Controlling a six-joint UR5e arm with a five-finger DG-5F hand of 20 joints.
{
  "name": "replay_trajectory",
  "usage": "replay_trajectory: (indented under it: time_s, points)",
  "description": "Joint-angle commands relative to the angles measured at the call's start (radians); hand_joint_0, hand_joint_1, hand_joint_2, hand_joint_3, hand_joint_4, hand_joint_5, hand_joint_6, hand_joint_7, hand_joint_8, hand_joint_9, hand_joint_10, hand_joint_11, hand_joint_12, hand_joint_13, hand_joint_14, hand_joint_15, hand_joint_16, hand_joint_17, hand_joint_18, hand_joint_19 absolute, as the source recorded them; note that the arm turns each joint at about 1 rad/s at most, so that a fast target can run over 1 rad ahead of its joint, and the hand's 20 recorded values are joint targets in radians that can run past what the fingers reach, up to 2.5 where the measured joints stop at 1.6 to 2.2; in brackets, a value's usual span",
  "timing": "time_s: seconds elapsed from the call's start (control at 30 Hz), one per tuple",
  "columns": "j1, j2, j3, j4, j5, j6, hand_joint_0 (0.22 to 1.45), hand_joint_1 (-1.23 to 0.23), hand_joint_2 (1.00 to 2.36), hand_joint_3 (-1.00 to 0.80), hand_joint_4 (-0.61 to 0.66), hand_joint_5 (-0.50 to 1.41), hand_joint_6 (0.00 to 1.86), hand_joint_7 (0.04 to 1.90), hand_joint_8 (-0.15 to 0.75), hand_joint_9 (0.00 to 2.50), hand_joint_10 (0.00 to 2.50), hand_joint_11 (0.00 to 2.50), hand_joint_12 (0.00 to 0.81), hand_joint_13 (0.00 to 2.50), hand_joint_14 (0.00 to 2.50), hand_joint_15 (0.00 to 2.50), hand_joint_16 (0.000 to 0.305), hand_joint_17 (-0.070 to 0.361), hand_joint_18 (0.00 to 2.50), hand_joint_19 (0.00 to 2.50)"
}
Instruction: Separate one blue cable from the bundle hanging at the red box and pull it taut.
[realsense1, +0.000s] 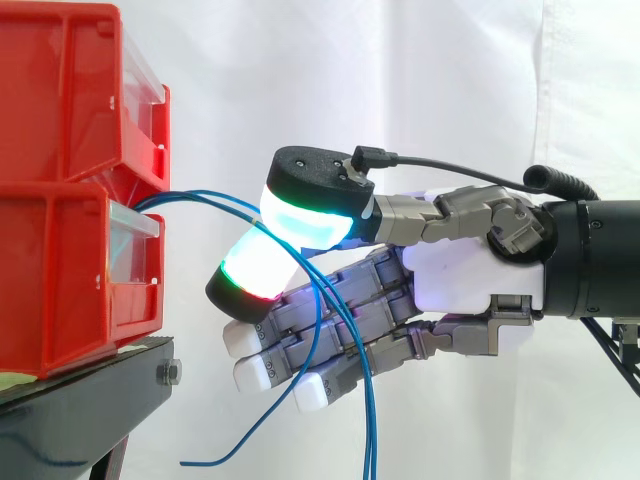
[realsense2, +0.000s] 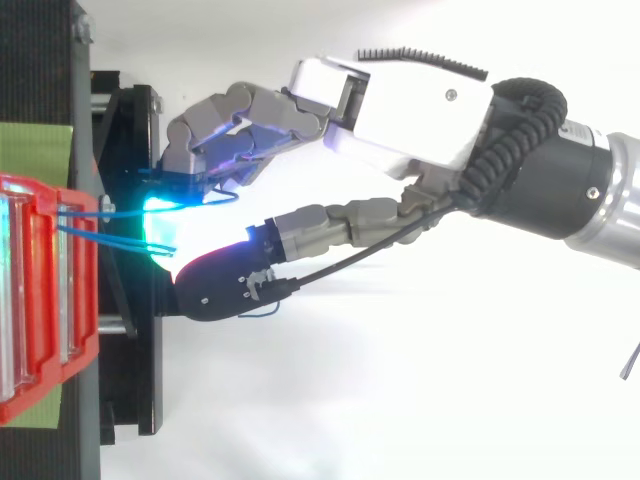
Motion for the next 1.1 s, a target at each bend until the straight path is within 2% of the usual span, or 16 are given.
replay_trajectory:
  time_s: [0.0,0.23,0.5,0.73,0.93,1.07]
  points:
    - [0.000,0.004,0.000,-0.004,0.000,0.000,0.73,-0.78,1.01,-0.43,0.08,-0.23,0.88,0.90,0.271,0.75,0.02,0.57,0.321,0.71,0.01,0.37,0.046,0.103,0.66,0.60]
    - [-0.005,0.004,0.000,-0.016,-0.001,0.000,0.76,-0.81,1.00,-0.48,0.08,-0.23,0.89,0.86,0.269,0.77,0.02,0.62,0.314,0.74,0.02,0.40,0.045,0.101,0.68,0.60]
    - [-0.009,0.006,0.000,-0.016,-0.001,0.000,0.77,-0.86,1.00,-0.50,0.09,-0.23,0.90,0.91,0.263,0.81,0.02,0.65,0.310,0.78,0.02,0.42,0.045,0.100,0.70,0.58]
    - [-0.014,0.007,0.000,-0.016,-0.001,0.000,0.71,-0.89,1.00,-0.50,0.09,-0.22,0.89,0.91,0.267,0.85,0.02,0.70,0.307,0.80,0.02,0.44,0.044,0.099,0.71,0.60]
    - [-0.017,0.007,0.000,-0.022,-0.001,0.000,0.57,-0.96,1.00,-0.50,0.10,-0.22,0.89,0.91,0.272,0.87,0.02,0.75,0.312,0.81,0.02,0.45,0.045,0.102,0.71,0.60]
    - [-0.020,0.007,0.000,-0.025,-0.001,0.000,0.52,-0.91,1.00,-0.50,0.13,-0.22,0.88,0.87,0.284,0.89,0.02,0.76,0.318,0.83,0.02,0.46,0.047,0.105,0.72,0.61]
